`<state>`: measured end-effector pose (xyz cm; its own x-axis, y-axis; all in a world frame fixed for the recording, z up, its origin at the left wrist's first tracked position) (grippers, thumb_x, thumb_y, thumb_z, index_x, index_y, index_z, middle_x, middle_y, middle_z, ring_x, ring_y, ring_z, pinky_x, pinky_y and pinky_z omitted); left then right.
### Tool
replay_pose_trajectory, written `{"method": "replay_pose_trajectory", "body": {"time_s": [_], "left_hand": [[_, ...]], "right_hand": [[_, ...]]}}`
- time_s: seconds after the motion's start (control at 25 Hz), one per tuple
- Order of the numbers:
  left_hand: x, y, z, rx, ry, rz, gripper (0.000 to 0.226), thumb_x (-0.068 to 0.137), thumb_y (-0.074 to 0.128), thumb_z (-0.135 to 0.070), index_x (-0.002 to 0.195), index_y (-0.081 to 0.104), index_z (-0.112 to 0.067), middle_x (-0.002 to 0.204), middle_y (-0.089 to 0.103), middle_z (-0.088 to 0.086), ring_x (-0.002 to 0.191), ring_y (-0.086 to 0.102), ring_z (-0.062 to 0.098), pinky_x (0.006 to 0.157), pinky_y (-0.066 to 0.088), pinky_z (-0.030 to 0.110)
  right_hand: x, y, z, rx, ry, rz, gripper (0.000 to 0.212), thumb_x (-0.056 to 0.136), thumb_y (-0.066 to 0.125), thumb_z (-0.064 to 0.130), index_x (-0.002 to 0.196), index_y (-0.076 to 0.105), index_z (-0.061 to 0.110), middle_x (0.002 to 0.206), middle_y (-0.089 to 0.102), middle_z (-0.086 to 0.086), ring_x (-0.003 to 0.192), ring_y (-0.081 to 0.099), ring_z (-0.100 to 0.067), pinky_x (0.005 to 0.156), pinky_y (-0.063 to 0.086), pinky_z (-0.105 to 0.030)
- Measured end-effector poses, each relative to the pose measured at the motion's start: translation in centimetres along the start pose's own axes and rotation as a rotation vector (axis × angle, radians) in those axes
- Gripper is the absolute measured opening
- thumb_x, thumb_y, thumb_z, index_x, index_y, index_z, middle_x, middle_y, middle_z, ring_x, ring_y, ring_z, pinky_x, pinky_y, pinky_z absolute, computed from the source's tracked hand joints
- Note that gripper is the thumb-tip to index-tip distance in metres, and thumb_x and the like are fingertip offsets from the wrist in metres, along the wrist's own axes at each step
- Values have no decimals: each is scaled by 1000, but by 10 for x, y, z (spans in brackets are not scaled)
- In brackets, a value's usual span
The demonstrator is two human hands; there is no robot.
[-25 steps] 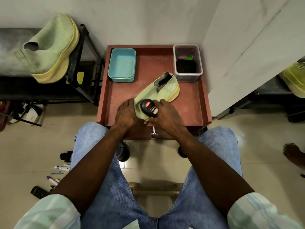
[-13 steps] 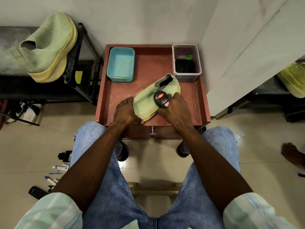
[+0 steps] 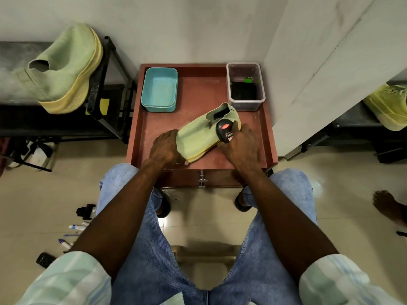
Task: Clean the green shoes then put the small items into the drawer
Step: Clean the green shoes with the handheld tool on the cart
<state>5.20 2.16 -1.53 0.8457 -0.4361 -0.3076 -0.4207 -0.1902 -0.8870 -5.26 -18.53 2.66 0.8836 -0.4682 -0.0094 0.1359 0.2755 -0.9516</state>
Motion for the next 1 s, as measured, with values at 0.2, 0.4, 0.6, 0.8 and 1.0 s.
{"method": "replay_pose_trajectory", "body": {"time_s": [0.2,0.4,0.6,0.8,1.0], "left_hand": [[11,-11,-2,72,59,80,112,45,94,-34,140,40,-13,134,54,9,121,49,30,101,42,36],[10,-11,-1,49,38,79,120,44,95,-37,145,35,-12,141,49,10,126,45,30,106,39,37],[10,-10,-1,38,25,89,121,46,95,-34,147,31,-13,142,47,11,128,43,31,108,37,38],[9,-9,-1,37,9,100,124,49,94,-34,150,26,-12,150,39,11,136,36,30,113,31,38],[9,-10,-2,40,15,79,122,50,94,-34,149,28,-11,148,41,11,134,38,30,111,31,36]], "right_hand": [[-21,30,31,33,-193,192,85,76,65,52,146,36,16,120,52,-14,107,52,-33,85,50,-43],[-1,-7,-27,92,123,-7,84,78,66,50,147,36,12,126,51,-17,111,52,-34,89,49,-42],[-18,20,7,66,-132,109,84,78,66,50,147,35,14,126,52,-15,110,52,-33,88,48,-40],[-2,-17,-59,330,301,-106,75,81,62,44,144,39,12,119,54,-20,107,55,-36,85,47,-37],[-8,4,-27,311,174,16,81,80,65,45,149,33,16,124,51,-17,111,52,-32,88,49,-39]]}}
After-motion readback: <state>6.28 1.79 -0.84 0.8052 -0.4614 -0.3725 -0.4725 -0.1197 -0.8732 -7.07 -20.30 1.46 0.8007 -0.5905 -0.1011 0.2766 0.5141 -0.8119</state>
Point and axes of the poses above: each hand's wrist, its own x-axis towards the middle knuckle, its own y-axis out of the palm, z = x × y, the point moved 7 cm from there along x, towards the middle knuckle
